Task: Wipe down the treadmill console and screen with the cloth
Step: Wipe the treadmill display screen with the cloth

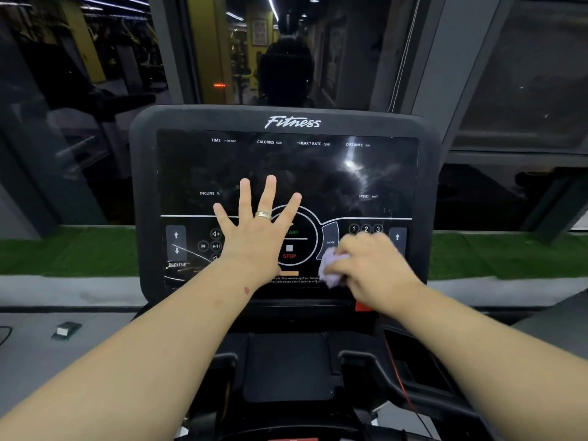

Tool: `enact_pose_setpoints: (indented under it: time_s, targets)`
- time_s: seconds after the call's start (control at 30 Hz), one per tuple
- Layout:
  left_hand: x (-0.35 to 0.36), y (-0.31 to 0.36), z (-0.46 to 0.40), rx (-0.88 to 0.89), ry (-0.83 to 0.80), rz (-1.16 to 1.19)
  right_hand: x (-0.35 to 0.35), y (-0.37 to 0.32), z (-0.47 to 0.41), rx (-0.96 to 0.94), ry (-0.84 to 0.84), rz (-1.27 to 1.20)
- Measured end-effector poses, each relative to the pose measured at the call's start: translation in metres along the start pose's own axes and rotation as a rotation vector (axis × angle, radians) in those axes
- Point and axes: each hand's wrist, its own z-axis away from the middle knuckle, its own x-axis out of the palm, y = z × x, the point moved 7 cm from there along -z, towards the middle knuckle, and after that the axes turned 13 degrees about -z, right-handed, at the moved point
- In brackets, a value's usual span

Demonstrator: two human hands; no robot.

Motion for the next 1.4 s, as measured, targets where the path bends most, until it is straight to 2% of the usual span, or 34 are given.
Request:
enact_pose_setpoints:
  time_s: [0.07, 0.1, 0.13, 0.2, 0.27, 0.33, 0.43, 0.47, 0.6, 0.67, 0.73, 0.8, 0.87, 0.97, 1.03, 1.07, 1.17, 1.2, 1.27, 1.33, 1.4]
  targets:
    - [0.000, 0.000, -0.001, -0.010, 0.004, 0.002, -0.015, 0.016, 0.000, 0.267, 0.151, -0.048]
    - [0.000, 0.000, -0.001, -0.015, 0.007, 0.000, -0.011, 0.009, 0.003, 0.324, 0.195, -0.067]
    - [0.001, 0.000, -0.001, -0.016, 0.012, -0.004, 0.001, -0.007, 0.004, 0.311, 0.181, -0.091]
    - [0.001, 0.000, 0.000, -0.013, 0.020, -0.010, 0.033, -0.048, 0.006, 0.112, 0.034, -0.083]
    - [0.001, 0.000, 0.000, -0.010, 0.028, -0.007, 0.041, -0.054, 0.006, -0.043, -0.062, -0.035]
    - [0.000, 0.000, 0.000, -0.007, 0.030, -0.006, 0.028, -0.032, 0.003, -0.028, -0.061, -0.031]
    - [0.002, 0.000, -0.002, -0.013, 0.039, -0.009, 0.018, -0.020, 0.004, 0.183, 0.017, -0.107]
    - [0.002, 0.001, -0.002, -0.016, 0.048, -0.012, 0.023, -0.029, 0.002, 0.191, 0.048, -0.128]
    - [0.004, -0.001, -0.002, -0.016, 0.051, -0.004, 0.035, -0.063, -0.016, -0.096, -0.030, -0.064]
    - [0.003, -0.001, -0.002, -0.011, 0.044, 0.004, 0.000, -0.031, -0.032, 0.016, 0.050, -0.058]
    - [0.001, -0.002, -0.001, -0.018, 0.043, 0.005, -0.042, 0.006, -0.044, 0.260, 0.292, -0.109]
    - [0.000, -0.002, 0.000, -0.017, 0.038, 0.010, -0.051, 0.011, -0.049, 0.381, 0.400, -0.126]
    - [0.001, -0.005, 0.001, -0.017, 0.045, 0.009, -0.027, -0.012, -0.050, 0.326, 0.293, -0.076]
    - [0.000, -0.012, 0.003, -0.022, 0.088, -0.001, 0.022, -0.056, -0.028, -0.039, 0.003, -0.002]
    - [-0.001, -0.015, 0.005, -0.024, 0.097, -0.013, 0.017, -0.045, -0.026, -0.147, -0.067, 0.066]
    - [-0.001, -0.015, 0.005, -0.017, 0.089, -0.014, 0.002, -0.028, -0.032, -0.078, -0.035, 0.084]
    - [-0.001, -0.015, 0.004, -0.014, 0.072, -0.009, -0.055, 0.025, -0.044, 0.325, 0.340, -0.025]
    - [-0.001, -0.013, 0.003, -0.017, 0.068, -0.006, -0.055, 0.027, -0.041, 0.379, 0.389, -0.052]
    - [0.000, -0.009, 0.002, -0.028, 0.065, 0.007, -0.023, 0.003, -0.037, 0.272, 0.257, -0.039]
    - [-0.002, -0.003, 0.002, -0.040, 0.063, 0.024, 0.009, -0.032, -0.021, -0.035, 0.091, -0.016]
    - [-0.007, 0.004, 0.002, -0.050, 0.081, 0.041, 0.001, -0.025, -0.016, -0.160, 0.019, 0.048]
